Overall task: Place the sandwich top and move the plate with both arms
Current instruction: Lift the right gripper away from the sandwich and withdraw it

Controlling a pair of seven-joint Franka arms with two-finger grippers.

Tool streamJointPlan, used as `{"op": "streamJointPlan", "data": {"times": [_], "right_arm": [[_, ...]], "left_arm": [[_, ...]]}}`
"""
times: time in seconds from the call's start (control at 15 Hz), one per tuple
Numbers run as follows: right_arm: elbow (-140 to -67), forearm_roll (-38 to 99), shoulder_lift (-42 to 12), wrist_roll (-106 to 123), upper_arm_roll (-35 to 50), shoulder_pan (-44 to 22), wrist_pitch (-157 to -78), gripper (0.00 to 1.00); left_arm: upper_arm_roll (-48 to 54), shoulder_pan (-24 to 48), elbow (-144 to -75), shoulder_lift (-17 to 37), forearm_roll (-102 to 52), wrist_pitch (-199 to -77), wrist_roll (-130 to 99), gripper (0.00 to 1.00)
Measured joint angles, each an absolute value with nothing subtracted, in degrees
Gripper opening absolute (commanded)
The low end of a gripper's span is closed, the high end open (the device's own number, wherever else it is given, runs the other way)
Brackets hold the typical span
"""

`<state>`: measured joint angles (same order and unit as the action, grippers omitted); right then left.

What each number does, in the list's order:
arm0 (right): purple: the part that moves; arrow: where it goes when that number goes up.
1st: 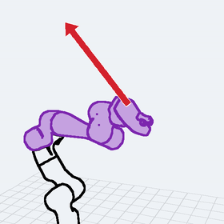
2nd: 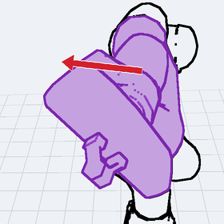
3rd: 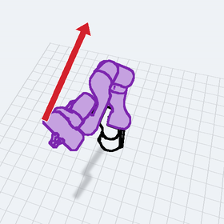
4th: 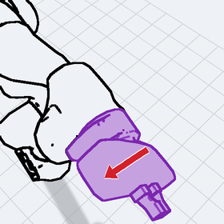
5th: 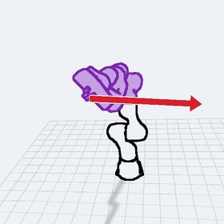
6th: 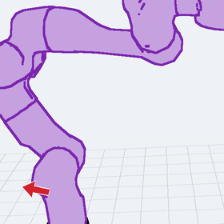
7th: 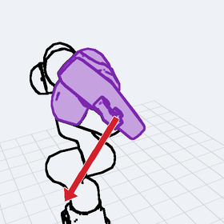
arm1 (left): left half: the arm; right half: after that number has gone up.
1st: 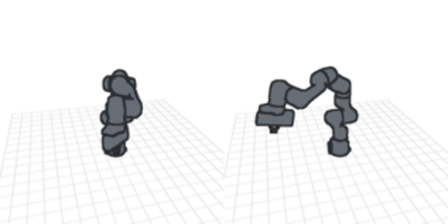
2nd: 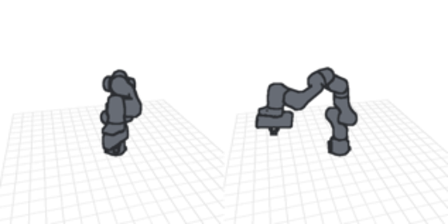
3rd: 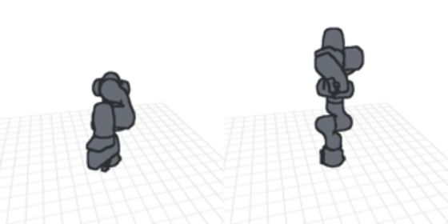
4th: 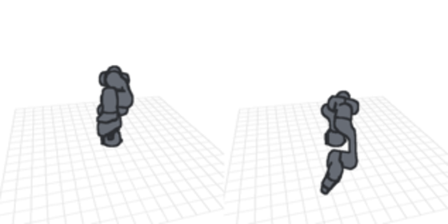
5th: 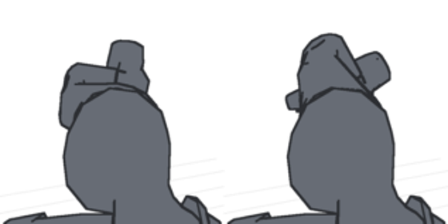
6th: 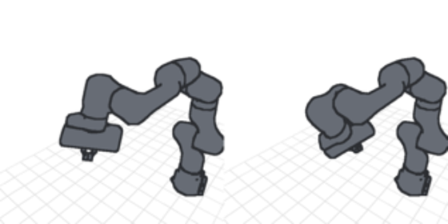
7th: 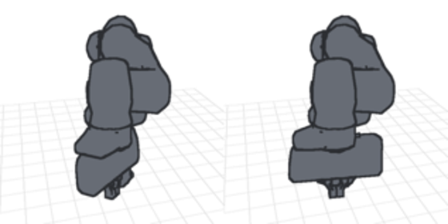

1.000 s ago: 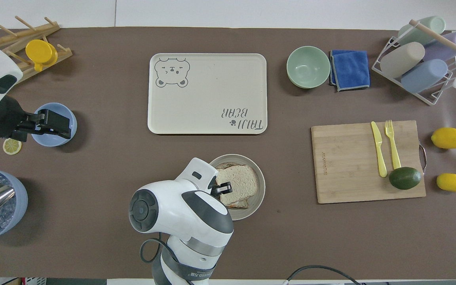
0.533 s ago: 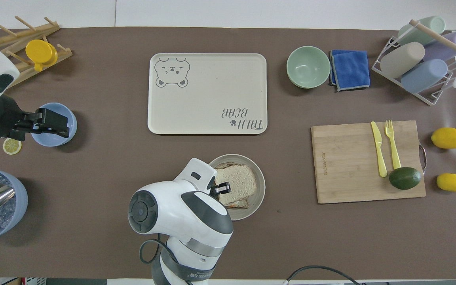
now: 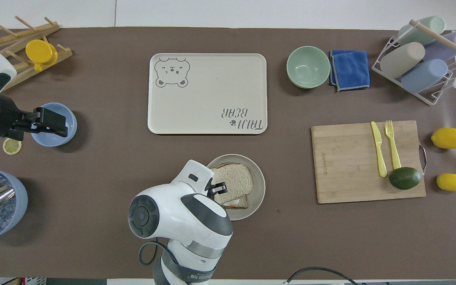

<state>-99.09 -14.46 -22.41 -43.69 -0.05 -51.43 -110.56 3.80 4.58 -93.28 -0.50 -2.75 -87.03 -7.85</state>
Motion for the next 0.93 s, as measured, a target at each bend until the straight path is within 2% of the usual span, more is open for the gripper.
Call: {"op": "streamJointPlan", "data": {"times": [0.4,0.67,0.93], "right_arm": [[-98.7,-11.1,-21.5,-44.0,-0.4,-49.2,-112.9,1.0],[-98.3,-6.8,-15.1,-42.3,-0.6,-38.4,-112.0,1.0],[-98.3,-4.4,-8.3,-34.3,-0.6,-27.1,-105.2,1.0]], "left_arm": [[3.8,4.6,-95.0,-1.1,-2.8,-89.1,-7.8,1.0],[4.0,4.7,-100.5,-2.9,-2.8,-92.8,-7.8,1.0],[4.6,9.2,-109.3,-4.8,-4.7,-99.8,-10.6,1.0]]}}
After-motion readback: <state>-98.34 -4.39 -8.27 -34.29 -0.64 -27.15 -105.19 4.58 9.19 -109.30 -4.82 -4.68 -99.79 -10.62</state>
